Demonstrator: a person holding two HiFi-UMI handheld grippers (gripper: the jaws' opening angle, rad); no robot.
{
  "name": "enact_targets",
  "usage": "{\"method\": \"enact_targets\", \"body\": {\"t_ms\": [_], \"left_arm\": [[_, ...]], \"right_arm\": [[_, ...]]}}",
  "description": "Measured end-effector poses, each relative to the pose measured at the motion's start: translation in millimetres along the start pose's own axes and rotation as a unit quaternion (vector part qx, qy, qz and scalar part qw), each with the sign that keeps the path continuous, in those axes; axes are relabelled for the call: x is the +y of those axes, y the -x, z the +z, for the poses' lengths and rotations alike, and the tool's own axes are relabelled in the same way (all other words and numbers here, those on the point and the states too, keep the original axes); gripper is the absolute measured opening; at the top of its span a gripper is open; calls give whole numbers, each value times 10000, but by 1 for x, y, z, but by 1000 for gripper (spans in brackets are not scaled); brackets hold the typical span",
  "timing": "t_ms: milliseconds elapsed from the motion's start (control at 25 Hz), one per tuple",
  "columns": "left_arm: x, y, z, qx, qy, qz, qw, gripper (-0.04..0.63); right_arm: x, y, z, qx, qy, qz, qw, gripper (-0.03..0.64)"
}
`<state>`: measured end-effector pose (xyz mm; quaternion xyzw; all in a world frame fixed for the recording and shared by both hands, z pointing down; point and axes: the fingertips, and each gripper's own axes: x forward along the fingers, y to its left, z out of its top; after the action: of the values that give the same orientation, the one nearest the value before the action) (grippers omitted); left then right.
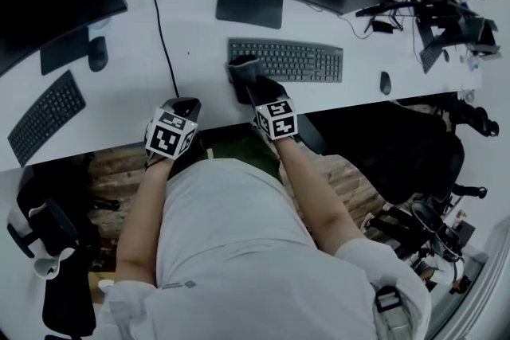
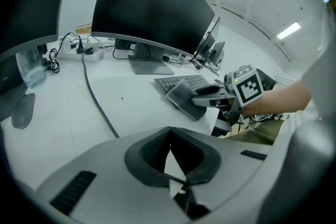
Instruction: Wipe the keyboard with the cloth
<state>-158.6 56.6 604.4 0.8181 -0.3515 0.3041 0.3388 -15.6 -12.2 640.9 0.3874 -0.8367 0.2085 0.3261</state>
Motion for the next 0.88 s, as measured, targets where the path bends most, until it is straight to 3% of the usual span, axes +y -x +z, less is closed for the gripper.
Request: {"method": "enact_targets", "body": {"t_ms": [360,880], "left_arm": [[9,8,-10,128,-85,29,9999,0],[26,19,-7,157,-87,104,9998,0]], "right_arm": [[25,-14,12,-77,88,102,9999,121],[15,-40,45,44,-19,-22,10000,120]]}}
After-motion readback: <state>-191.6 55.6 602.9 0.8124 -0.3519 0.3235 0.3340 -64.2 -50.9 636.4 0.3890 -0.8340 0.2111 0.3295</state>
